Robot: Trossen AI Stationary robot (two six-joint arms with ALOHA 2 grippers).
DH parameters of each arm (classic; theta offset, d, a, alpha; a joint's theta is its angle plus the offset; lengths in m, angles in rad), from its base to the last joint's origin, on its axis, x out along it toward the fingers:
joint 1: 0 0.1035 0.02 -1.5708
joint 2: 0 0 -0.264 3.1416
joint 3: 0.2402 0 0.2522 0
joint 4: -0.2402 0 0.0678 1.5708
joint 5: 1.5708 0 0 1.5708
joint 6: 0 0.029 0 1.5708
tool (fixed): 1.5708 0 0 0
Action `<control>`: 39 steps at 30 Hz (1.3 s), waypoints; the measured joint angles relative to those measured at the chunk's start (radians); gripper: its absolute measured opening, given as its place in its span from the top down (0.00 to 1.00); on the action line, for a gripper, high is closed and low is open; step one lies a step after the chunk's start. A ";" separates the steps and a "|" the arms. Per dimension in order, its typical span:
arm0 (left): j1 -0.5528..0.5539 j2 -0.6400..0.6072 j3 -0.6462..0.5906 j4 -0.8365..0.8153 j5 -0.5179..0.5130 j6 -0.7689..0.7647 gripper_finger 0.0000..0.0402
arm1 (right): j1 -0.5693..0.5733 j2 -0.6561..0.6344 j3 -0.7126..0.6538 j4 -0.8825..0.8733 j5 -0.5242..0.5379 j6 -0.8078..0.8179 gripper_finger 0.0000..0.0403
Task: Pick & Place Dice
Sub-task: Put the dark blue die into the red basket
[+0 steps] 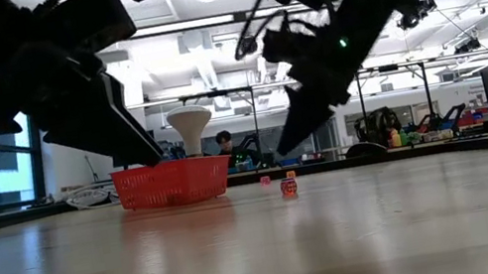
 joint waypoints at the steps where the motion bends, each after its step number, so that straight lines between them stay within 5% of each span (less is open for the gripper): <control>1: 0.000 0.000 0.000 0.003 0.000 0.000 0.65 | 0.000 0.009 -0.016 0.025 0.013 -0.001 0.47; 30: 0.000 0.000 0.000 0.030 0.001 0.000 0.65 | -0.062 0.165 -0.073 0.272 -0.019 0.027 0.48; 39: 0.000 0.000 0.000 0.026 0.001 0.000 0.65 | -0.067 0.167 -0.071 0.205 0.010 0.037 0.48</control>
